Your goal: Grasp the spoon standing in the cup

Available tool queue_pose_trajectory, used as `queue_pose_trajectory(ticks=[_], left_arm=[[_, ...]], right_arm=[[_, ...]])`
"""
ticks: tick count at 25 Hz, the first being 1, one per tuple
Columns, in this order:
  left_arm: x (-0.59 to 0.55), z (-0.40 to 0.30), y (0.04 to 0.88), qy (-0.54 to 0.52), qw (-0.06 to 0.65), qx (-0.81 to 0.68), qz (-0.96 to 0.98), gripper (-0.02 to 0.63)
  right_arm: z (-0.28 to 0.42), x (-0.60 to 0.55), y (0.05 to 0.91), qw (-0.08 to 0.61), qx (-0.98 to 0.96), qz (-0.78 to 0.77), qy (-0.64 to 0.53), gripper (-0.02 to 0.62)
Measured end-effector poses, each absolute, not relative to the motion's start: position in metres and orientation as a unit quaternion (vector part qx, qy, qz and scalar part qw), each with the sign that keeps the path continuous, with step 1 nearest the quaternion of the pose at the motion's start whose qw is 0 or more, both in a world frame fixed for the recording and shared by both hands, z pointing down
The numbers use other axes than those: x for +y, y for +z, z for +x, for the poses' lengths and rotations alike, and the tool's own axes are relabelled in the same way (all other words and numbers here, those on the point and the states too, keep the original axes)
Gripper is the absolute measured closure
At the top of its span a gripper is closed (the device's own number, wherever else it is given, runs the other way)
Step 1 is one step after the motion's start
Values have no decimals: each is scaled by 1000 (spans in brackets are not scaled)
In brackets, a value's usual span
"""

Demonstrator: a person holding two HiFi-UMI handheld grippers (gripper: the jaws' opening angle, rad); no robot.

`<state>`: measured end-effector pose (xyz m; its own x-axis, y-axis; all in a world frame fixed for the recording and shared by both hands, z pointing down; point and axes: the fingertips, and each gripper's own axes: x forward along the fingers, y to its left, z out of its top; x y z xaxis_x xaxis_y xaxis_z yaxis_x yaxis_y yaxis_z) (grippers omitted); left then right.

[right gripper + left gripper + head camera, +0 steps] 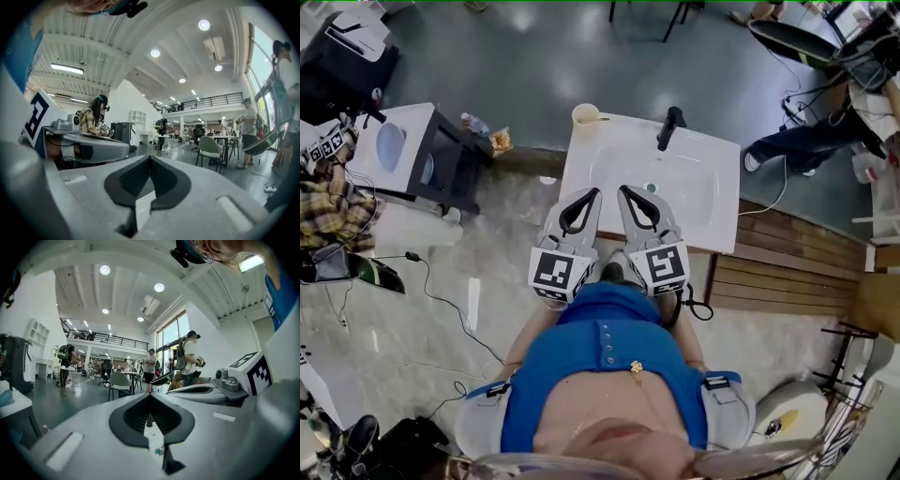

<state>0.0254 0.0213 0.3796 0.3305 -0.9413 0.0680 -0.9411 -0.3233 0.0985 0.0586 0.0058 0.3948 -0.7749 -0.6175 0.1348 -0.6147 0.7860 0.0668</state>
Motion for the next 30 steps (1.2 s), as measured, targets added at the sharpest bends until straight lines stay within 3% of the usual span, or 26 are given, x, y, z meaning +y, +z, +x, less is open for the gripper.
queue_pose_trajectory(ticks=[15,30], left_arm=[[-32,8,397,7,72,-594,801,606],[-106,-34,400,19,70,-490,869,606]], right_arm=[[30,-39,408,84,-955,284,-4,593],[3,-118,422,115,-903,413,5,593]])
